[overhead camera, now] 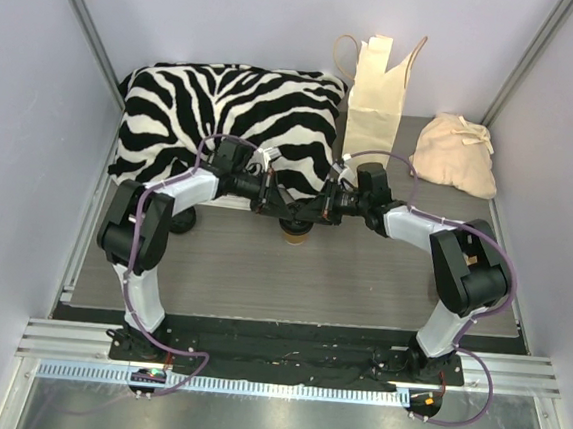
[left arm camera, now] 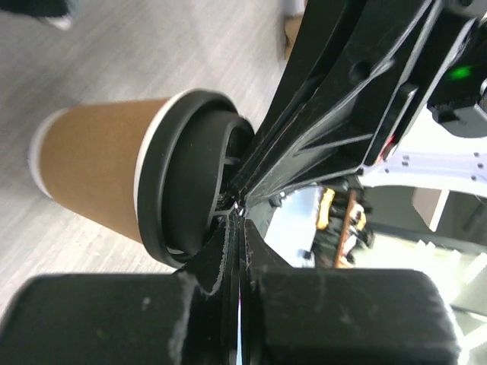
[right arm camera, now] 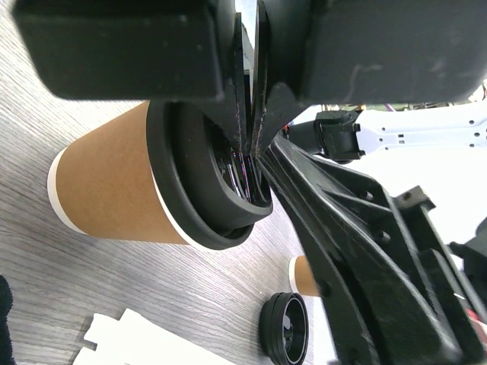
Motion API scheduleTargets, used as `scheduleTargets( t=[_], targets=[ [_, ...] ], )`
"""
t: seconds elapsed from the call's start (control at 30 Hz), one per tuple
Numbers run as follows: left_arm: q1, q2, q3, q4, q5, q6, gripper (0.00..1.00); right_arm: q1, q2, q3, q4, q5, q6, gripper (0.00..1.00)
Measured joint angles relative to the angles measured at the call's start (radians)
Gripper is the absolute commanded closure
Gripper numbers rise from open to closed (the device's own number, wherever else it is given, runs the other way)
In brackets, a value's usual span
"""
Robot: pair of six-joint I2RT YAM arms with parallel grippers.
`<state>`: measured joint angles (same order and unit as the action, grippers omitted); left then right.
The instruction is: Pack the takeout coffee
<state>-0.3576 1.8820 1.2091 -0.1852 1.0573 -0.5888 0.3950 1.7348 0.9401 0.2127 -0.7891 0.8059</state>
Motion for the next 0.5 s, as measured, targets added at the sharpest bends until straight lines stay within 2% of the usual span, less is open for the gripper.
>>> scheduleTargets(
  t=[0.17,0.3,0.5],
  targets=[
    [0.013,-0.037,0.068,-0.009,-0.051,-0.024,1.0,0.0,0.0,0.005,-0.009,-0.003,-0.01,0.91],
    [0.019,-0.059,0.114,0.057,-0.063,-0.087,1.0,0.0,0.001,0.006,-0.012,-0.007,-0.018,0.91],
    [0.02,-0.051,0.089,0.129,-0.078,-0.142,1.0,0.0,0.018,0.019,-0.01,-0.018,-0.018,0.94]
  ],
)
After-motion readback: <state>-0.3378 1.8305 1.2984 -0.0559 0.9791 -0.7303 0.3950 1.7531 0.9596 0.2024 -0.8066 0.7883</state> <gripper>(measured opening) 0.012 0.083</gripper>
